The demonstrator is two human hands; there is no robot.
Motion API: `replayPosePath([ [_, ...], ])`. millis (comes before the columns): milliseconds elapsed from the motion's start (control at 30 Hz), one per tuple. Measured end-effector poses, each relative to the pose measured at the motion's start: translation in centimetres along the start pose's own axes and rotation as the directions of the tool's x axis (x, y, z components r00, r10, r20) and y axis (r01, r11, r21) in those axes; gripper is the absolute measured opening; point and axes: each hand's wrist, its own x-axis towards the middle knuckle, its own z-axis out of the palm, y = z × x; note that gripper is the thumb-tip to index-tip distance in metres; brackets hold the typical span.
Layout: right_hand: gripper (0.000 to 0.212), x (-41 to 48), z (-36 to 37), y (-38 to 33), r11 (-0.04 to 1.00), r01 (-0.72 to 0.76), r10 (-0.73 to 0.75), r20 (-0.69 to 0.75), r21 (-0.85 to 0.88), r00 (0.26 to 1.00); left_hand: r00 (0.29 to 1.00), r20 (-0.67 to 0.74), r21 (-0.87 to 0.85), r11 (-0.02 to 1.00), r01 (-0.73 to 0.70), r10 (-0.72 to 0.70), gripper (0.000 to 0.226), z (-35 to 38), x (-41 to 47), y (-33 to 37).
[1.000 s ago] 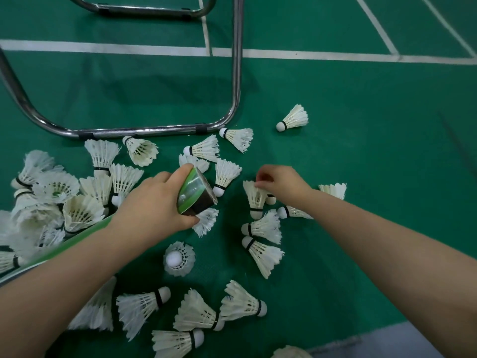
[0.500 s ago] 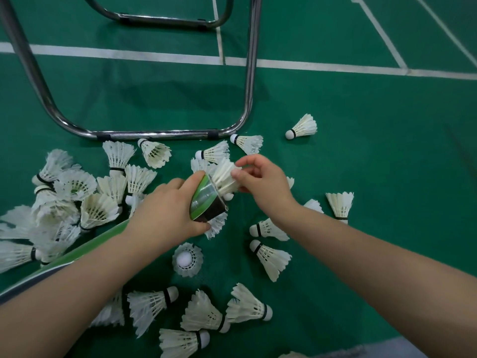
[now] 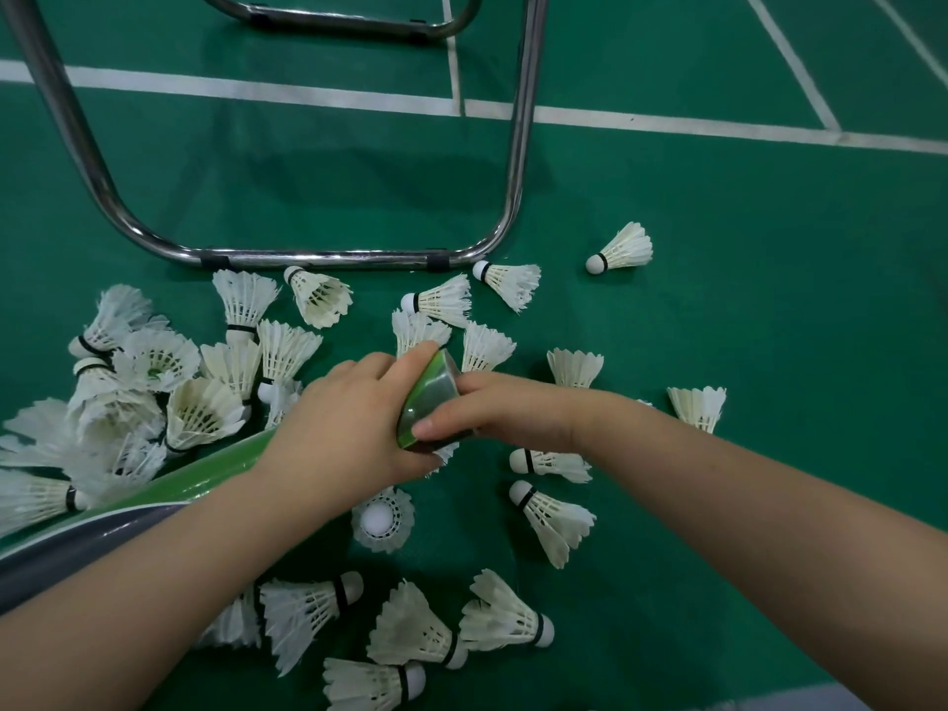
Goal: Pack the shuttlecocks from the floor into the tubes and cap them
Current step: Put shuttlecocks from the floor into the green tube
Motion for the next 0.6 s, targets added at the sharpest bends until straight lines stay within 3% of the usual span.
replayPosePath([
  [100, 0.027, -0.4, 0.3, -0.1, 0.994, -0.012, 0.03, 0.167, -0.112, 0.985, 0.998, 0.032, 0.054, 0.997, -0.046, 0.045, 0.098, 0.3, -0.8, 0.2],
  [167, 0.02, -0.4, 0.8, 0.4, 0.996, -0.018, 0.033, 0.18, -0.083, 0.983, 0.997, 0.036, 0.048, 0.997, -0.064, 0.062, 0.097, 0.7, -1.2, 0.3],
  [233, 0.011, 0.0, 1.3, 1.0, 0.996, 0.011, -0.012, 0.011, 0.087, 1.0, 0.999, 0.013, 0.01, 0.999, -0.043, 0.043, 0.095, 1.0, -1.0, 0.2],
  [300, 0.01, 0.4, 0.6, 1.2, 0.973, 0.107, -0.046, -0.285, 0.205, 0.957, 1.0, -0.028, -0.029, 1.0, 0.009, -0.01, 0.095, 0.9, -0.2, -0.1],
  [367, 0.02, 0.2, -1.6, 1.0, 0.967, 0.18, -0.056, -0.537, 0.181, 0.842, 0.998, -0.039, -0.04, 0.998, 0.054, -0.055, 0.095, 0.7, 0.4, -0.4],
  [433, 0.022, -0.3, -4.5, 1.3, 0.987, 0.136, -0.027, -0.738, 0.089, 0.675, 0.998, -0.026, -0.009, 0.998, 0.061, -0.061, 0.095, 0.6, 0.5, -0.6],
  [533, 0.014, -0.5, -8.5, 4.2, 0.988, -0.126, -0.025, -0.903, -0.087, 0.43, 0.999, -0.02, 0.03, 0.998, 0.048, -0.047, 0.096, 0.9, 0.2, -0.5],
  [600, 0.028, -0.7, -9.9, 6.3, 0.948, -0.278, -0.04, -0.925, -0.154, 0.377, 0.999, -0.018, 0.037, 0.998, 0.041, -0.041, 0.095, 1.4, -0.1, -0.3],
])
